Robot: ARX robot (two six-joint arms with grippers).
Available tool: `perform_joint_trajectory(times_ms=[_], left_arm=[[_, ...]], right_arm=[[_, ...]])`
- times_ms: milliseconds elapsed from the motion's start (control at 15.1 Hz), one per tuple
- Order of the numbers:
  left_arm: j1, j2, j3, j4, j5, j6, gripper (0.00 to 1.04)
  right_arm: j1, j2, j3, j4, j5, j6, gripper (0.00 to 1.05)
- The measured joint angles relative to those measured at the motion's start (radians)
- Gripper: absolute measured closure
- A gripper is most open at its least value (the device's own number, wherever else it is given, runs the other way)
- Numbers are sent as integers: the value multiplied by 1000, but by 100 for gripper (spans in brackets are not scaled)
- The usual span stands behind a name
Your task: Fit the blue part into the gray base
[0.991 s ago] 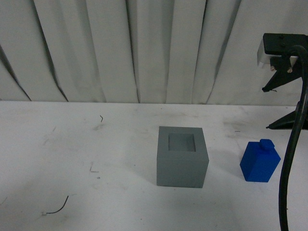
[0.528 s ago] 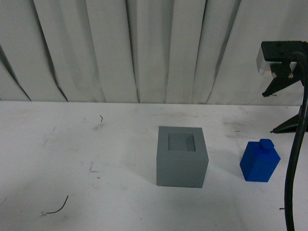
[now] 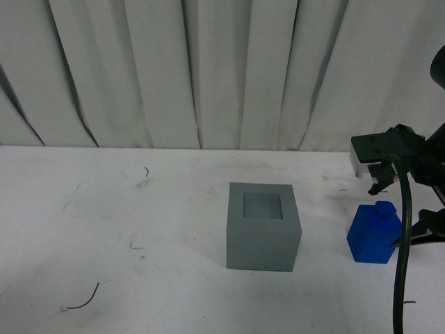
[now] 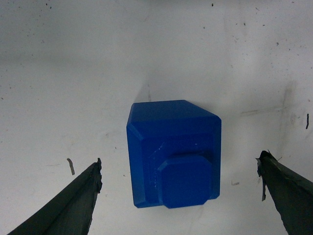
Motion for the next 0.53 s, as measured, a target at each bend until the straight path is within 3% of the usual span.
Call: perform_joint_trajectory(times_ms=[528], left_arm=[[0,0,0,0,0,0,7]], right_arm=[[5,40,-7,39,0,1,6]])
